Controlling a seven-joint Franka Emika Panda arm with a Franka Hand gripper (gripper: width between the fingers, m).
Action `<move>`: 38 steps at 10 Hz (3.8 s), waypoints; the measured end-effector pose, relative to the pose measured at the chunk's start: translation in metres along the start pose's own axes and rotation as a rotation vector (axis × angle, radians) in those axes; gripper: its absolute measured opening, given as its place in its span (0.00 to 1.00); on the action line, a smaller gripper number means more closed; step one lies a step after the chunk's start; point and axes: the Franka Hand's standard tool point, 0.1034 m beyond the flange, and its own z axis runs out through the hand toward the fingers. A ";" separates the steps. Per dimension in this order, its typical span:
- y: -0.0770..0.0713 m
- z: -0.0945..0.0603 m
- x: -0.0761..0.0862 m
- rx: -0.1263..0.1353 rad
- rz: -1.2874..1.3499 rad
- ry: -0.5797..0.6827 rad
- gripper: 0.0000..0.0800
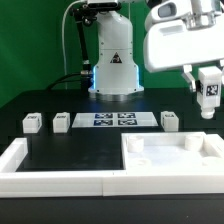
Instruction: Assemble square table
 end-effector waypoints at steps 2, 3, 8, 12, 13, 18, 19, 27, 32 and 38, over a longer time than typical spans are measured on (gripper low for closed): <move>0.003 0.013 0.025 0.005 -0.012 0.021 0.36; 0.003 0.017 0.033 0.007 -0.021 0.030 0.36; 0.002 0.018 0.035 0.008 -0.035 0.033 0.36; 0.014 0.025 0.059 -0.001 -0.067 0.051 0.36; 0.022 0.029 0.063 -0.007 -0.086 0.052 0.36; 0.037 0.049 0.057 -0.018 -0.098 0.052 0.36; 0.034 0.051 0.056 -0.017 -0.101 0.049 0.36; 0.033 0.064 0.056 -0.018 -0.106 0.083 0.36; 0.030 0.073 0.048 -0.018 -0.111 0.095 0.36; 0.030 0.073 0.046 -0.023 -0.114 0.131 0.63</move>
Offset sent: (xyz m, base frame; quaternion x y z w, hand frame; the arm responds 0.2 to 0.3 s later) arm 0.0333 -0.0045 0.0058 -0.0219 0.0453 -0.0753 0.9959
